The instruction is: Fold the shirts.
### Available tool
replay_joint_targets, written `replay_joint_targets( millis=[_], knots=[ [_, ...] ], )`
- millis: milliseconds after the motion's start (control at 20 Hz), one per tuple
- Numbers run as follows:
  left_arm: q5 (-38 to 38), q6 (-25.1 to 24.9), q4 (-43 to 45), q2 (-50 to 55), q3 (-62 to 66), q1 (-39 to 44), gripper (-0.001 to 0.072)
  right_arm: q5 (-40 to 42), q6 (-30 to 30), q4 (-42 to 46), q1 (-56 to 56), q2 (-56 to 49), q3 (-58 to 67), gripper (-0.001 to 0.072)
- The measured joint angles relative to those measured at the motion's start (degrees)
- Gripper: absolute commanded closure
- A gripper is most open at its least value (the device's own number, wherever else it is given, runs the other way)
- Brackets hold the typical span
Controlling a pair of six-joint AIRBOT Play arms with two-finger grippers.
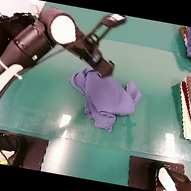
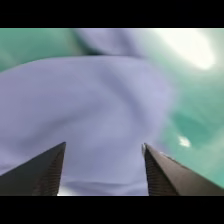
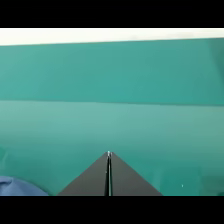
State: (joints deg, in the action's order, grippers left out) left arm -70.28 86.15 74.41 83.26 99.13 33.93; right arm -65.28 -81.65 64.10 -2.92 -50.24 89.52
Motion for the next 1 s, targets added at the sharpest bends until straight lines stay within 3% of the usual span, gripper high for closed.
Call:
replay_joint_targets(
  millis=[350, 700, 750, 950, 1000],
  knots=[
    [4.1, 3.0, 1.4, 1.0, -14.7, -17.0, 0.0139, -2.3, 0.0, 0.0, 0.0, 0.1, 0.0, 0.0693],
    [14.1, 3.1, -4.8, 5.2, -27.2, -22.0, 0.0141, -3.5, 0.0, 0.0, 0.0, -0.1, 0.0, 0.0693],
    [14.8, 2.4, -6.9, 6.0, -27.7, -22.2, 0.0214, -3.5, 0.0, 0.0, 0.0, -0.1, 0.0, 0.0693],
    [17.6, -0.8, -14.0, 8.0, -28.6, -22.5, 0.0679, -3.8, 0.0, 0.0, 0.0, -0.1, -0.7, 0.0693],
    [18.1, -1.4, -14.9, 8.1, -28.7, -22.6, 0.0682, -4.0, 0.0, 0.1, 0.0, -0.1, -1.6, 0.0693]
  ],
)
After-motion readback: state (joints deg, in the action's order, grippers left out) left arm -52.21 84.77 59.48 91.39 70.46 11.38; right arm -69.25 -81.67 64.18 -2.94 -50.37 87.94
